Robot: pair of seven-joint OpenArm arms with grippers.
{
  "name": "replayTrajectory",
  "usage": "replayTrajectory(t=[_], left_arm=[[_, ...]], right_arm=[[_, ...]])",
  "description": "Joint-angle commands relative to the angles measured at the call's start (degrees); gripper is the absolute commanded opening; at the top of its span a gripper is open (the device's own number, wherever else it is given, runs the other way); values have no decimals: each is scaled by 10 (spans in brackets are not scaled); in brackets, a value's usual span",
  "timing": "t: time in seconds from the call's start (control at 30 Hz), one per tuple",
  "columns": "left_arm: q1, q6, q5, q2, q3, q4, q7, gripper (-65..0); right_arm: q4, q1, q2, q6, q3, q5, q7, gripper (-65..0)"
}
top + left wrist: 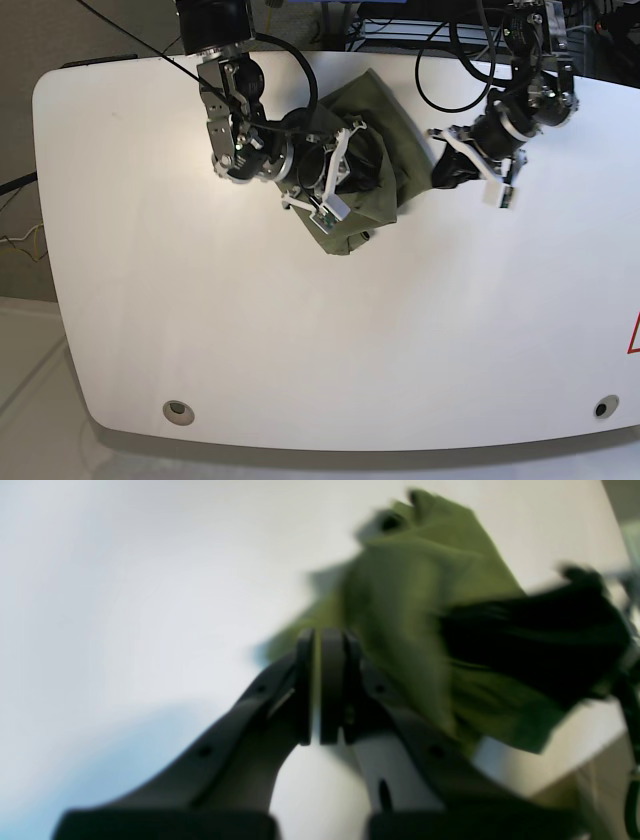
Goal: Fold the T-shirt properly
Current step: 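Press the bundle into a square with both grippers from its sides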
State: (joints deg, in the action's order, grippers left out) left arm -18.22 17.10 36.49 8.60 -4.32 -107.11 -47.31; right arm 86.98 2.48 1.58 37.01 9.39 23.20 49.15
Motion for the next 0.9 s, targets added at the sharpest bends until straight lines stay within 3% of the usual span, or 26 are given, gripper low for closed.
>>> replayTrajectory(t=[0.0, 0.17, 0.23, 0.43, 0.5, 0.57, 0.8, 0.83, 0.87], left_arm=[[13, 10, 16, -5, 43, 12, 5, -650], [30, 12, 19, -4, 122, 54, 8, -650], [54, 12, 15, -8, 195, 102, 11, -650], [53, 11, 15, -11, 219, 113, 10, -649], [49, 10, 11, -10, 211, 108, 11, -648], [40, 9, -15, -7, 145, 73, 21, -648], [3, 9, -23, -1, 17, -3, 34, -647], [-1, 9, -22, 0, 7, -11, 35, -647], [-10, 9, -21, 2, -8, -29, 36, -645]], right_arm=[[-13, 31, -2, -5, -8, 6, -12, -650], [-39, 52, -8, -5, -12, 4, -16, -650], [-73, 87, -19, -6, -13, 2, -30, -650], [-82, 91, -49, -9, -16, 2, -39, -650], [-73, 81, -60, -10, -15, 4, -40, -650], [-14, 37, -82, -7, -24, 9, -40, -650], [84, -18, -85, -9, -33, 13, -45, -650], [92, -19, -82, -10, -33, 13, -44, -644], [113, -17, -75, -12, -29, 14, -34, -586]])
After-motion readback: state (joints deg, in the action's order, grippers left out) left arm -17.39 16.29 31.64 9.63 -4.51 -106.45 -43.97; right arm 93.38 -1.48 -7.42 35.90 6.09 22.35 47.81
